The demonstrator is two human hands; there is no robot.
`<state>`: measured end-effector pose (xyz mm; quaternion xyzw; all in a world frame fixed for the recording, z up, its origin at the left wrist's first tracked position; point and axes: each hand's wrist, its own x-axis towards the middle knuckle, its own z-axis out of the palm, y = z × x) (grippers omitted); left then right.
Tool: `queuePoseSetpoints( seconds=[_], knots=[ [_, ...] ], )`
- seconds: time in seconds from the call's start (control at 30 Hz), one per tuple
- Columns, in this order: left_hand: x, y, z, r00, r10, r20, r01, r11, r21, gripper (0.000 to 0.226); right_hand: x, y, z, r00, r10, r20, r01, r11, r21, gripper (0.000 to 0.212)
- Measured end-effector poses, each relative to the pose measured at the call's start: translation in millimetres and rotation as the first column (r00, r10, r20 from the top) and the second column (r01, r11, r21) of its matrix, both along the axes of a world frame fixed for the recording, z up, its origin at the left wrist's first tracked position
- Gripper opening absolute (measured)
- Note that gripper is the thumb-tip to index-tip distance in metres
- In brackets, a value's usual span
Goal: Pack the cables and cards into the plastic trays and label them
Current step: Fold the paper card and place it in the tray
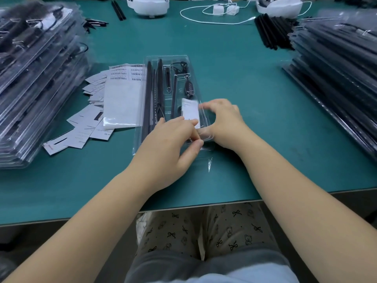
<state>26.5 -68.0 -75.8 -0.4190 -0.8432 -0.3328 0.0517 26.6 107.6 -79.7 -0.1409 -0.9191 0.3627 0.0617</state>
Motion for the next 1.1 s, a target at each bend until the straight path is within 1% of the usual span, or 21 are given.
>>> queuePoseSetpoints(
  seconds=[0.07, 0.17, 0.23, 0.3, 0.33, 0.4, 0.43, 0.47, 0.5, 0.53, 0.57, 0.6, 0.67, 0.77, 0.8, 0.9, 0.93, 0.97, 1.07, 1.1],
  knots=[
    [0.6, 1.1, -0.9, 0.999, 0.017, -0.037, -0.018, 1.0, -0.018, 0.017, -0.1, 1.0, 1.0, 1.0, 0.013, -0.017, -0.012, 0.999, 0.045, 0.074],
    [0.1, 1.7, -0.1, 0.999, 0.012, -0.049, -0.014, 0.999, -0.044, 0.009, -0.8, 4.3, 0.9, 0.999, 0.04, 0.025, -0.04, 0.999, 0.007, 0.077],
    [0.6, 1.2, 0.0, 0.998, -0.001, -0.057, -0.003, 0.997, -0.072, 0.005, -2.1, 6.2, 1.1, 0.998, 0.037, 0.051, -0.038, 0.999, 0.018, 0.079],
    [-3.8, -3.5, 1.3, 0.999, -0.027, -0.044, 0.022, 0.994, -0.109, 0.006, -2.5, 5.9, 0.5, 0.999, 0.025, 0.04, -0.027, 0.998, 0.048, 0.082],
    [-8.7, -6.9, 4.8, 0.999, -0.042, -0.009, 0.041, 0.992, -0.122, 0.01, -2.5, 5.3, 0.1, 1.0, 0.016, 0.023, -0.017, 0.999, 0.051, 0.084],
    [-24.7, -10.2, 14.1, 0.993, -0.042, 0.113, 0.058, 0.987, -0.147, 0.021, -1.8, 3.5, 0.5, 1.0, -0.012, -0.007, 0.013, 1.0, 0.023, 0.084],
    [-34.4, -10.0, 16.8, 0.992, -0.029, 0.126, 0.055, 0.978, -0.203, 0.028, -1.2, 3.1, 0.5, 1.0, -0.023, -0.016, 0.024, 1.0, 0.019, 0.082],
    [-42.7, -8.4, 17.3, 0.997, -0.021, 0.075, 0.044, 0.949, -0.313, 0.04, -1.5, 3.6, 0.1, 0.999, -0.026, -0.02, 0.027, 0.999, 0.038, 0.076],
    [-48.4, -6.7, 15.5, 1.0, -0.025, 0.01, 0.027, 0.896, -0.443, 0.05, -1.8, 4.1, -0.7, 1.0, -0.022, -0.013, 0.022, 0.997, 0.074, 0.067],
    [-51.9, -5.0, 12.6, 0.999, -0.032, -0.018, 0.017, 0.844, -0.536, 0.056, -2.2, 4.4, -1.1, 1.0, -0.014, -0.005, 0.014, 0.993, 0.113, 0.059],
    [-53.7, -2.7, 10.0, 0.999, -0.036, -0.006, 0.026, 0.816, -0.578, 0.057, -1.5, 5.2, -1.1, 1.0, -0.007, 0.002, 0.006, 0.988, 0.152, 0.053],
    [-55.5, -1.1, 7.6, 0.999, -0.041, 0.02, 0.045, 0.81, -0.585, 0.057, -1.3, 5.7, -1.1, 1.0, 0.001, 0.003, -0.002, 0.983, 0.181, 0.051],
    [-57.7, -2.4, 4.4, 0.998, -0.046, 0.047, 0.065, 0.815, -0.575, 0.058, 0.1, 4.5, 0.4, 1.0, 0.026, 0.009, -0.028, 0.982, 0.189, 0.053],
    [-62.1, -4.5, 4.4, 0.997, -0.04, 0.066, 0.071, 0.813, -0.578, 0.067, 6.0, 9.0, 8.6, 0.989, 0.146, 0.021, -0.147, 0.981, 0.124, 0.068],
    [-61.8, -4.2, 4.2, 0.997, -0.044, 0.068, 0.075, 0.808, -0.584, 0.071, 9.8, 12.2, 11.9, 0.978, 0.204, 0.044, -0.207, 0.973, 0.105, 0.066],
    [-61.2, -4.6, 2.9, 0.997, -0.053, 0.049, 0.071, 0.808, -0.585, 0.073, 21.1, 19.7, 15.7, 0.953, 0.287, 0.098, -0.293, 0.954, 0.058, 0.021],
    [-60.8, -4.7, 2.7, 0.997, -0.051, 0.05, 0.07, 0.811, -0.581, 0.075, 25.0, 20.3, 16.9, 0.947, 0.304, 0.103, -0.312, 0.948, 0.062, 0.018],
    [-59.7, -4.9, 2.6, 0.997, -0.051, 0.051, 0.071, 0.813, -0.578, 0.078, 29.1, 22.2, 17.2, 0.941, 0.32, 0.105, -0.326, 0.945, 0.04, 0.021],
    [-56.9, -5.5, 1.6, 0.997, -0.067, 0.026, 0.069, 0.808, -0.585, 0.088, 45.0, 25.9, 21.4, 0.936, 0.342, 0.079, -0.318, 0.922, -0.22, 0.041],
    [-56.7, -5.7, 1.8, 0.998, -0.068, 0.014, 0.063, 0.804, -0.591, 0.09, 49.7, 26.4, 20.9, 0.938, 0.339, 0.074, -0.309, 0.914, -0.263, 0.048]
  ],
)
